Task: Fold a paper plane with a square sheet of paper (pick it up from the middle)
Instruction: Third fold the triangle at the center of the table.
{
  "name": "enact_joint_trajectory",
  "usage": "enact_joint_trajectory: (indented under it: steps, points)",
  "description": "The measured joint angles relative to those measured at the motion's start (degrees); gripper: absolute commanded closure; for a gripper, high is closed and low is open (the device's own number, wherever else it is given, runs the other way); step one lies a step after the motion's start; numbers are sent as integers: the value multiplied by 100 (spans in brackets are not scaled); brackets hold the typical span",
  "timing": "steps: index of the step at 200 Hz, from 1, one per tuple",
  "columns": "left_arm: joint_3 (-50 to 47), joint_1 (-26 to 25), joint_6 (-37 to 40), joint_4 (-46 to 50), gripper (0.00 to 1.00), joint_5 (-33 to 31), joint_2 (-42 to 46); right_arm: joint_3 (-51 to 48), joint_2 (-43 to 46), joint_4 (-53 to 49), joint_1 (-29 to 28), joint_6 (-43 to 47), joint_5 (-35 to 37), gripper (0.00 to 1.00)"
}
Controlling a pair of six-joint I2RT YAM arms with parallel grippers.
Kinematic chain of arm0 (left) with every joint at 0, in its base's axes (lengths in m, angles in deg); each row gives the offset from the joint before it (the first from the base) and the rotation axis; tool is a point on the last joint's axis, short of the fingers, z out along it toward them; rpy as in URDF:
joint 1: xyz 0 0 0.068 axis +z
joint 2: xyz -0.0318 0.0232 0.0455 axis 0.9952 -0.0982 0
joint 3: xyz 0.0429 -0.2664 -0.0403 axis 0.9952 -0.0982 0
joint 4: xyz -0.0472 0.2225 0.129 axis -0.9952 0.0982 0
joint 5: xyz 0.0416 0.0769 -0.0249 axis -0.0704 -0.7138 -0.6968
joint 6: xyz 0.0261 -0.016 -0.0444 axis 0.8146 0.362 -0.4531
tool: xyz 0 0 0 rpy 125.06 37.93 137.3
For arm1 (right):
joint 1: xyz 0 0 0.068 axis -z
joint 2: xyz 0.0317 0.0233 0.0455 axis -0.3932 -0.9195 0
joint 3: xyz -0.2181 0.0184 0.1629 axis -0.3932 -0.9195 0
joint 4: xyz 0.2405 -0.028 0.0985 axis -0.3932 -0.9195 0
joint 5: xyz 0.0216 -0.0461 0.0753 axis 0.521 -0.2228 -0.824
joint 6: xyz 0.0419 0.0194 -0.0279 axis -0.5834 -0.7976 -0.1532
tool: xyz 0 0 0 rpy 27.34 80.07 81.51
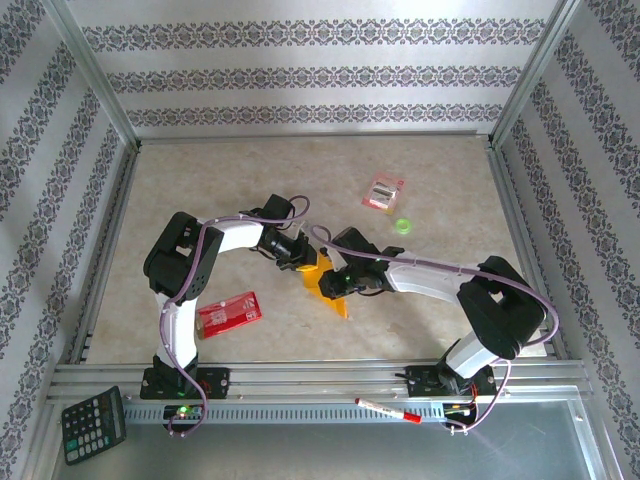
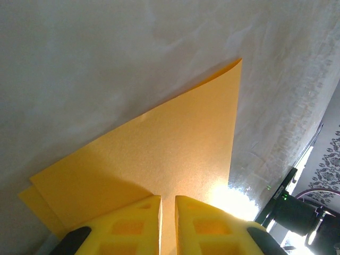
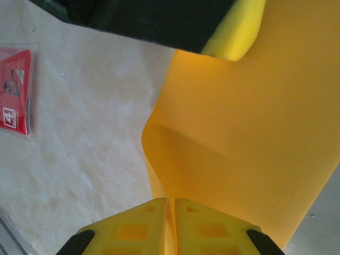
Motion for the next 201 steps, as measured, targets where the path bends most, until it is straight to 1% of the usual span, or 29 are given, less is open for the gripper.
enact_joint_trajectory:
  steps: [67,165,201]
  points:
    - [0,0,20,7,85,-4,0,-223,-136,378,348,-31,-511,90]
    - [22,2,22,35,85,-4,-11,-238,-365,476,625,31,-723,99]
    - [44,2,22,70,85,-2,-22,-238,-483,472,715,149,-793,99]
